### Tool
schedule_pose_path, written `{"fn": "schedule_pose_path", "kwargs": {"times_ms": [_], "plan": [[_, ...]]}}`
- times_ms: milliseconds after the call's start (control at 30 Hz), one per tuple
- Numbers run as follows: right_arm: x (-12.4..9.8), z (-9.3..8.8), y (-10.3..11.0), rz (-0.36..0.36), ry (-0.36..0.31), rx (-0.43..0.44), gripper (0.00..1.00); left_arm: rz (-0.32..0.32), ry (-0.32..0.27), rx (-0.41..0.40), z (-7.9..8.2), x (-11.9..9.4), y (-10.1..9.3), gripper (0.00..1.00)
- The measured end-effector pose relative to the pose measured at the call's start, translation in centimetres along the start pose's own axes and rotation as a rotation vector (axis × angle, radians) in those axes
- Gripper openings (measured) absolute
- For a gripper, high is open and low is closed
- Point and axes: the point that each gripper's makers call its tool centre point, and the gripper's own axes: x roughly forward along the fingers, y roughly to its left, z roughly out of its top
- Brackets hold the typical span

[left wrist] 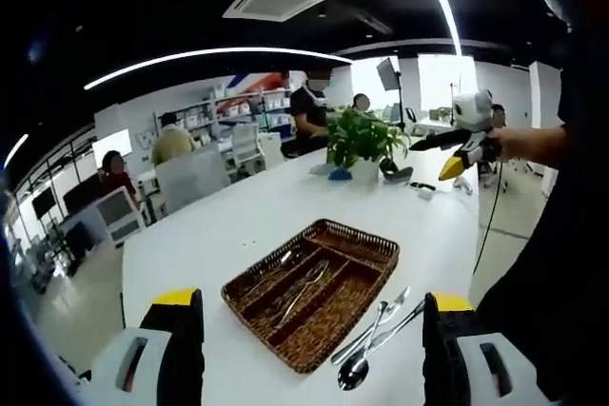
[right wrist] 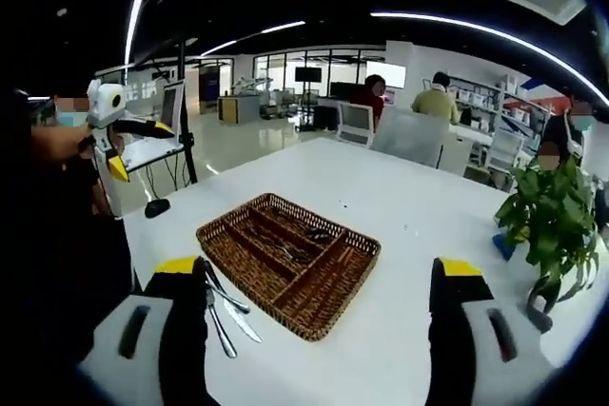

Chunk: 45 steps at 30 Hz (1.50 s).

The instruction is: Arrange the knives, forks, and spoons in their matching storage slots by inserting each utensil handle-first until every utensil is classified and aligned in the correct compartment

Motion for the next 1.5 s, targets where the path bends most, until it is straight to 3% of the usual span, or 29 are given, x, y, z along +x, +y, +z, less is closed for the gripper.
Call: {"fn": "schedule_pose_path", "kwargs": {"times_ms": [233,333,433,567,867,1067,1167,1200,1267,1500], "plan": [[-0.5,-0.6,0.4,-0.008,0.003,0.009,0.99,-0.033,0.079,0.072,-1.1,1.6,-0.1,1.0],[-0.7,-0.6,0.7,-0.012,0.002,0.008,0.99,-0.071,0.116,0.079,-1.8,2.3,-0.7,0.9],[-0.9,-0.8,0.8,-0.019,0.006,-0.007,0.99,-0.092,0.133,0.091,-2.5,3.3,-1.3,0.96],[-1.2,-1.0,1.0,-0.017,0.008,-0.009,0.99,-0.158,0.242,0.155,-5.8,4.6,-2.3,0.96],[-1.6,-0.9,1.0,-0.026,-0.002,-0.007,0.99,-0.206,0.265,0.214,-7.4,7.7,-3.9,0.88],[-1.7,-1.0,1.1,-0.03,-0.012,0.002,0.99,-0.24,0.279,0.222,-8.4,8.6,-5.1,0.84],[-1.3,-1.0,1.6,-0.024,-0.03,-0.049,0.99,-0.251,0.293,0.224,-9.3,9.1,-5.4,0.83],[-1.2,-1.4,2.2,0.014,-0.015,-0.061,0.99,-0.257,0.301,0.226,-9.6,9.3,-5.6,0.82],[-1.3,-2.1,1.9,-0.004,0.018,-0.071,0.99,-0.28,0.323,0.236,-10.4,9.4,-6.2,0.81],[-0.9,-3.1,2.3,0.002,0.003,0.051,0.99,-0.296,0.337,0.238,-11.9,10.7,-6.9,0.66]]}}
